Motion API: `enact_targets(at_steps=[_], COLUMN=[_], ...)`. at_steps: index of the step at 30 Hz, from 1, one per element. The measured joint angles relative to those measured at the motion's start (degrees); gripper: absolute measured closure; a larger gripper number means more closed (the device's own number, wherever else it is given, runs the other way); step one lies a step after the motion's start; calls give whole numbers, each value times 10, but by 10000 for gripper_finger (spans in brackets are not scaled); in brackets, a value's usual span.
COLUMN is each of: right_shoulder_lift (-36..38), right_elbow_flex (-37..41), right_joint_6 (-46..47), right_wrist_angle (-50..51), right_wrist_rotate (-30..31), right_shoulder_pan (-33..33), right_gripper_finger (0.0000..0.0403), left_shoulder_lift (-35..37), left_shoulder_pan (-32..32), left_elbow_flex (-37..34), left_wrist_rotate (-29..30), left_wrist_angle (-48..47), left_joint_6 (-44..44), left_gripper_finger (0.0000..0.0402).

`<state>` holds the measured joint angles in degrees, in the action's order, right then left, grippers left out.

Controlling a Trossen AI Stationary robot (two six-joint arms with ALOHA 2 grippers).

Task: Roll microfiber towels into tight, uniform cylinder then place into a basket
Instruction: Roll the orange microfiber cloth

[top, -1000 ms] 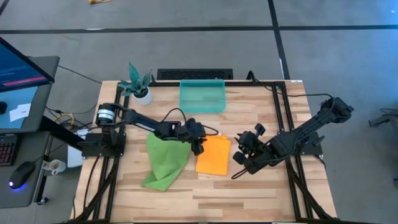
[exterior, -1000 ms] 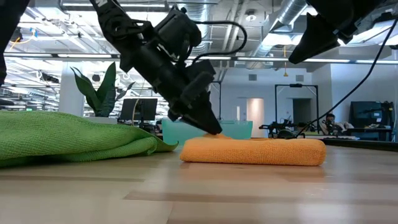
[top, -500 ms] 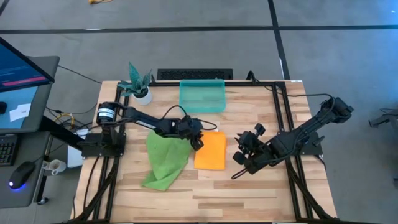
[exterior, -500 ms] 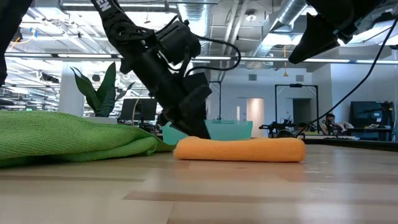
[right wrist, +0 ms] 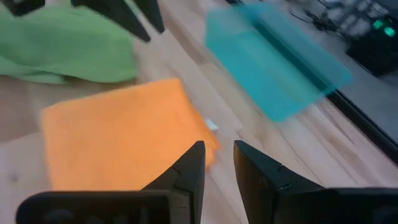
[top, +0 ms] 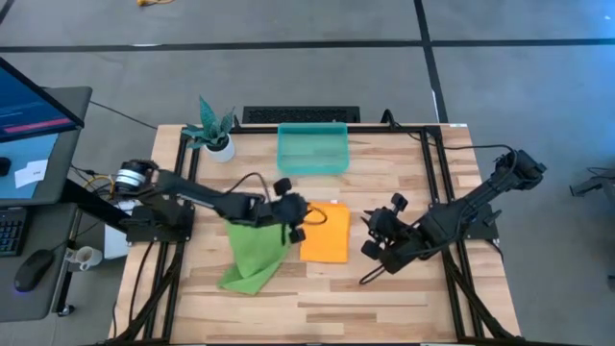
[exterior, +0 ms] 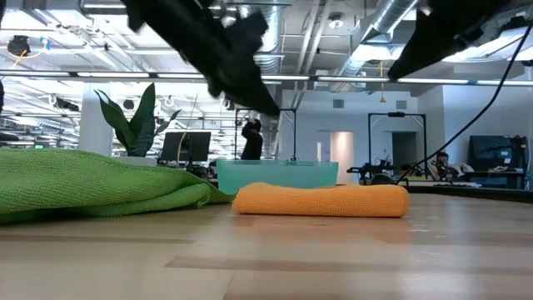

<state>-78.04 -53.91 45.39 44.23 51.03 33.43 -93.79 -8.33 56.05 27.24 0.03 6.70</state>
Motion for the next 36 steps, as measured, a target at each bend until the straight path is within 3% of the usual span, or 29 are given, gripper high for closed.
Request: enact_targets(at_steps=[5, 11, 16, 21, 29, 36], right_shoulder_lift=[0, 0, 0, -1, -69, -123], right_elbow_flex=[0, 0, 0, 0, -1, 0], right_joint_6=[-109, -240, -274, -235, -295, -339], right_wrist_angle=[-108, -239, -270, -268, -296, -329], right_wrist_rotate=[-1, -15, -47, -78, -62, -62], right_shoulder_pan=[13, 39, 61, 87, 113, 97], right_gripper_finger=[294, 294, 294, 294, 294, 294], left_shoulder_lift=[58, 66, 64, 64, 64, 64], left_shoulder_pan=[-94, -212, -279, -314, -305, -288], left_elbow_flex=[0, 0, 0, 0, 0, 0], left_wrist_rotate=[85, 189, 176, 166, 145, 79], left_wrist_angle=[-57, -59, -78, -80, -86, -104], left_joint_6=[-24, -100, -81, -72, -2, 37], left_gripper_finger=[317, 317, 317, 317, 312, 267])
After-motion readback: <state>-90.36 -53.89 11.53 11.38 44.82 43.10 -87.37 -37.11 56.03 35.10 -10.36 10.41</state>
